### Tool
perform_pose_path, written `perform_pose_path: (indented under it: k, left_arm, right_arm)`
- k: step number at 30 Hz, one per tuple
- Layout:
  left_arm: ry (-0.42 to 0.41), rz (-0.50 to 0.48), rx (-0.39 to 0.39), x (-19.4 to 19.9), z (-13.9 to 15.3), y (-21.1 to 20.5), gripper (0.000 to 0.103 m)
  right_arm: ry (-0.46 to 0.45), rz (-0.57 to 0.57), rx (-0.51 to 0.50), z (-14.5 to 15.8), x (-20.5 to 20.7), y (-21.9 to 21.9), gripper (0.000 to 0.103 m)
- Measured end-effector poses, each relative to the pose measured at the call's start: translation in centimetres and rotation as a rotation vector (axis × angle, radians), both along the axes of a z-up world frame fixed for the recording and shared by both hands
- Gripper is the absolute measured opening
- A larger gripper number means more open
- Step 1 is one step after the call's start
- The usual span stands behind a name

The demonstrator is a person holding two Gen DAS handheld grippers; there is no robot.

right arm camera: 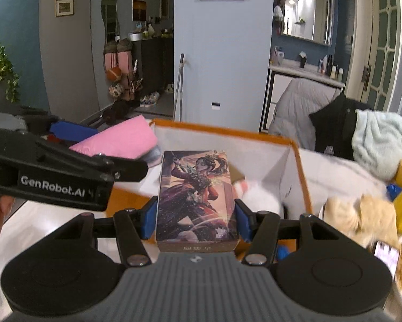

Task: Organize objects
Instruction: 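Carry the pink wallet and card box with both tools over the orange box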

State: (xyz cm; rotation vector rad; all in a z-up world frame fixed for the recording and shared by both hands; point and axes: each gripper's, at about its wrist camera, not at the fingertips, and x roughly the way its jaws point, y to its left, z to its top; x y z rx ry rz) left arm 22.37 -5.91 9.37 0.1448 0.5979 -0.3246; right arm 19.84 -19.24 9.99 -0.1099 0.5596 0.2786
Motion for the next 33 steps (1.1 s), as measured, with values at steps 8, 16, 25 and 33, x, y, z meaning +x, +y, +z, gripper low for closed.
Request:
perform_pose_path:
  k: [8,16,25,33]
  left_arm:
    - [0.023,0.053,-0.012,4.5,-0.3,0.4,0.098]
    - [0.111,0.141,-0.049,8.4,-2.4,2.1,0.098]
    - [0.196,0.173,-0.019,10.4,-4.5,2.6,0.097]
    - [0.193,0.154,0.017,10.8,-5.1,0.4,0.092]
  right_arm:
    - [-0.002,-0.012,-0.05,1.2,5.1,0.7,0.06]
    - [0.06,-0.027,-0.109,-0.1,10.5,1.5,0.06]
    - [0.139,-0.079,-0.143,-3.0,15.9,0.4,0.06]
    - [0.151,-0.099,-0.177,-4.2,17.7,0.7,0.06]
